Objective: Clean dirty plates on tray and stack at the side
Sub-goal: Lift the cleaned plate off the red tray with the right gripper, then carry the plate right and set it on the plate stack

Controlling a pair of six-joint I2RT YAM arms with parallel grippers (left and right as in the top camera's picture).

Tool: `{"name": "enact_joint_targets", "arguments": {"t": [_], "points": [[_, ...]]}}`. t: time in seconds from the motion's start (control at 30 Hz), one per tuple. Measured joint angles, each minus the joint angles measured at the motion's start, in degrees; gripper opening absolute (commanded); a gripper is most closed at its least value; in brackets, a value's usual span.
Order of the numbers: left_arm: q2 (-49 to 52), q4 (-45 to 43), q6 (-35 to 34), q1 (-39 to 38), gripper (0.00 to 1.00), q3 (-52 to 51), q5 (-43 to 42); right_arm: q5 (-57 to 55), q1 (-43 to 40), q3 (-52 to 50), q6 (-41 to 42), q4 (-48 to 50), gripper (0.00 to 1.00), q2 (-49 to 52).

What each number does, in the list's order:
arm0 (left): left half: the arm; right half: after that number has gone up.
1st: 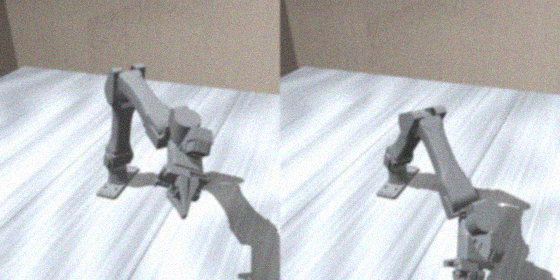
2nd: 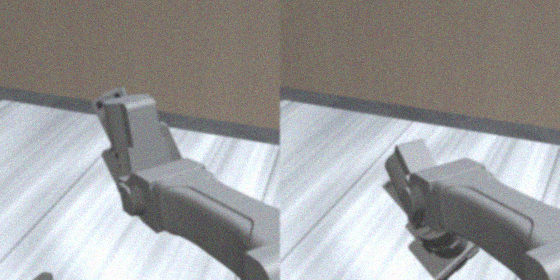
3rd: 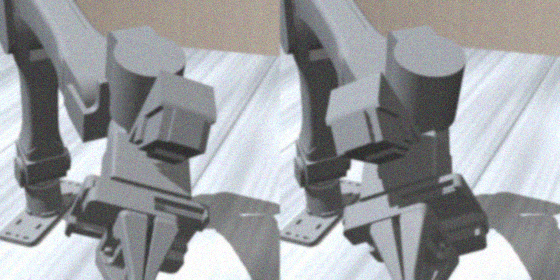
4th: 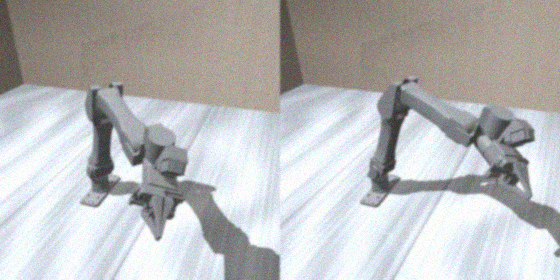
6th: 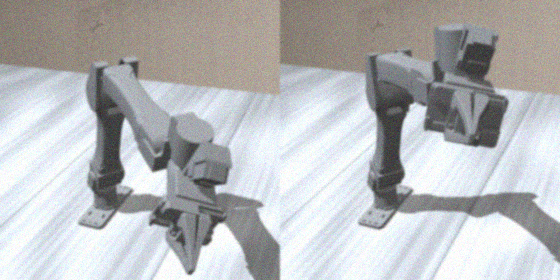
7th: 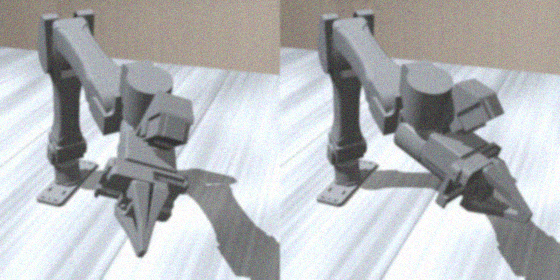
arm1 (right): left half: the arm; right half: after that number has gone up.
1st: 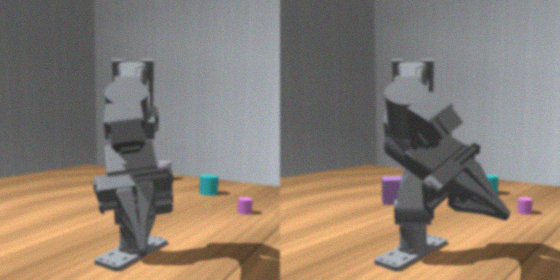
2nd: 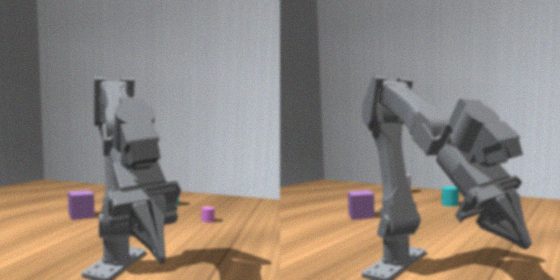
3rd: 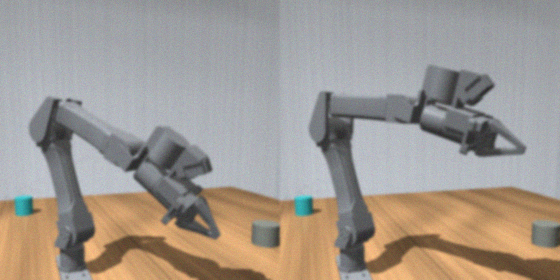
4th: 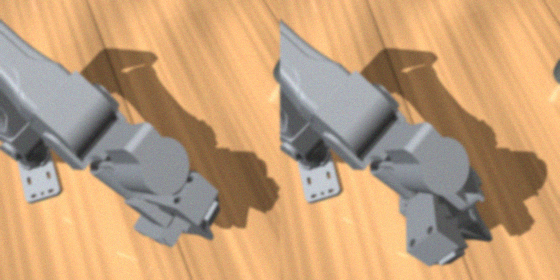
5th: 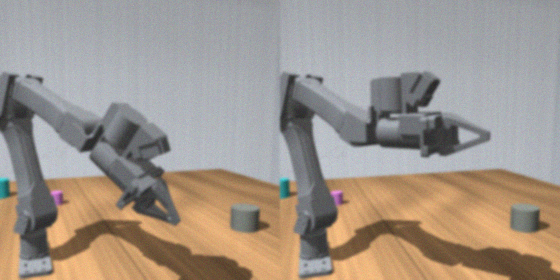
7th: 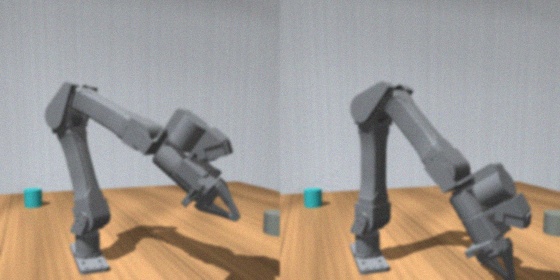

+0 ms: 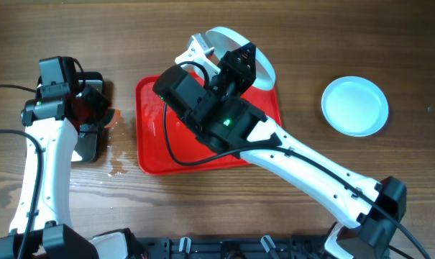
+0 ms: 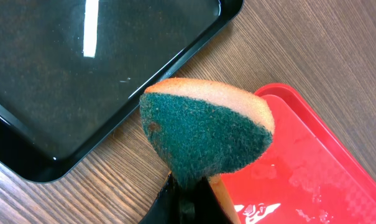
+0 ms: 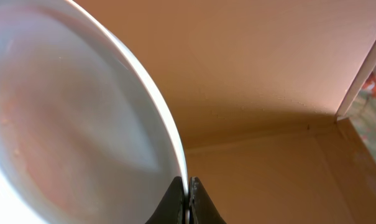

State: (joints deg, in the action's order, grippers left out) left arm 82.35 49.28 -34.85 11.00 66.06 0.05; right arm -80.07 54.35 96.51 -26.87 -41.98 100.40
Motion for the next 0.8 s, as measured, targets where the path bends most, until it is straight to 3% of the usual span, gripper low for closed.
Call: {"name": "enact_joint_targets", "arguments": {"t": [0.13,0.37,0.53,0.67,0.8], "points": [[0.00,0.09,0.00,0.00,0.04,0.00,-0.02,3.93,0.00,0.07,7.50,-5.38,0.04,0.00],[0.00,0.70,0.00,0.00,0.04,0.00,-0.02,26.47,-1.25,0.07,28.92,-14.40,0.04,0.11],[0.00,0.72,0.24,0.00,0.04,0.00,-0.02,38.16,-5.92,0.07,38.16,-17.18,0.04,0.04],[0.00,0.72,0.24,0.00,0.04,0.00,-0.02,49.03,-15.85,0.07,43.15,-18.53,0.04,-1.84],[0.00,0.74,0.24,0.00,0.04,0.00,-0.02,58.90,-31.69,0.07,45.38,-18.69,0.04,-5.57]]}}
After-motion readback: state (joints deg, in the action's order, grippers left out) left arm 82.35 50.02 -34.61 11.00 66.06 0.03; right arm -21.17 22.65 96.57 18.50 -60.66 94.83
